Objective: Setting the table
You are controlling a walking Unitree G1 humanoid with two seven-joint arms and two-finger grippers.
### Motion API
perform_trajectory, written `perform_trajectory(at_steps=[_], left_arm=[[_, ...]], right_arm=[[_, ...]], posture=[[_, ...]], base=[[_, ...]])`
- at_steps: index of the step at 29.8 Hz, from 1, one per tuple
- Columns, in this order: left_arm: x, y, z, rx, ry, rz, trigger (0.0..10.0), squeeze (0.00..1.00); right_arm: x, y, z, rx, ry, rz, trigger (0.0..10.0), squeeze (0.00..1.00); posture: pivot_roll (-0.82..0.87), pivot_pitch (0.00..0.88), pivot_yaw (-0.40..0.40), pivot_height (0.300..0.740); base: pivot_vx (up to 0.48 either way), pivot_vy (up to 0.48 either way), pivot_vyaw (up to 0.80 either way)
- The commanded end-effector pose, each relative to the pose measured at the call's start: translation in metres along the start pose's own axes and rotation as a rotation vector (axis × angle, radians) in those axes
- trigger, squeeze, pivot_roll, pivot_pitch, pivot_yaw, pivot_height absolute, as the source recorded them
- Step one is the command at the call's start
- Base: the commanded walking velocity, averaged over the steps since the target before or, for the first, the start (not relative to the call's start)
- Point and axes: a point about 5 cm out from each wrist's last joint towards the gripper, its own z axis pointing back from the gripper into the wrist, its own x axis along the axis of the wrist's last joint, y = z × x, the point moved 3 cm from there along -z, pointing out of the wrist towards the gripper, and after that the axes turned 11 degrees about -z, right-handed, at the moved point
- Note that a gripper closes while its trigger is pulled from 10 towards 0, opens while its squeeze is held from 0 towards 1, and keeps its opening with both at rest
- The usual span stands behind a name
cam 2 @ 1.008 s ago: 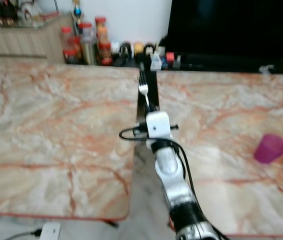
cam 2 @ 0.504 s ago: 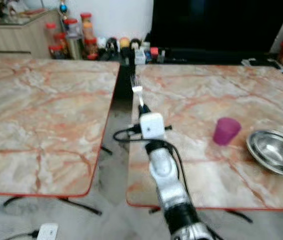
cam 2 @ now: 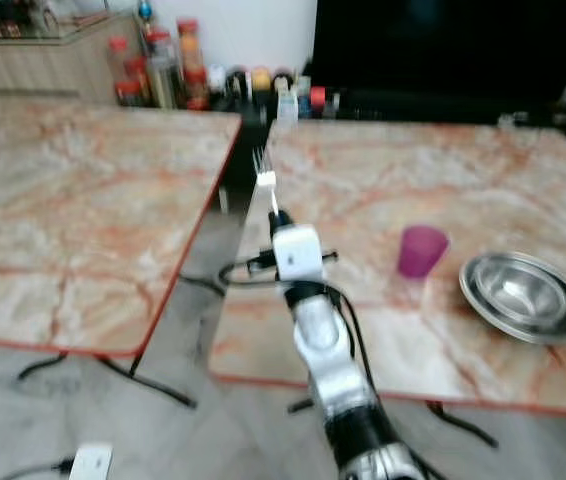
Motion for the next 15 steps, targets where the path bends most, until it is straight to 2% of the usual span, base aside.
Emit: perform_trajectory(at_steps=[1, 15], left_arm=[[-0.0016, 0.0040, 0.0000, 0.011, 0.004, -0.013, 10.0, 0.00], [-0.0015, 0.0040, 0.0000, 0.010, 0.004, -0.013, 10.0, 0.00]], right_arm=[[0.0041, 0.0018, -0.0025, 0.000, -0.013, -0.005, 10.0, 0.00], [0.0040, 0.0018, -0.0024, 0.000, -0.013, -0.005, 10.0, 0.00]], posture=[[-0.05, 0.000, -0.004, 0.740], [-0.05, 0.000, -0.004, 0.740]], base=[[0.000, -0.319, 0.00], [0.000, -0.319, 0.00]])
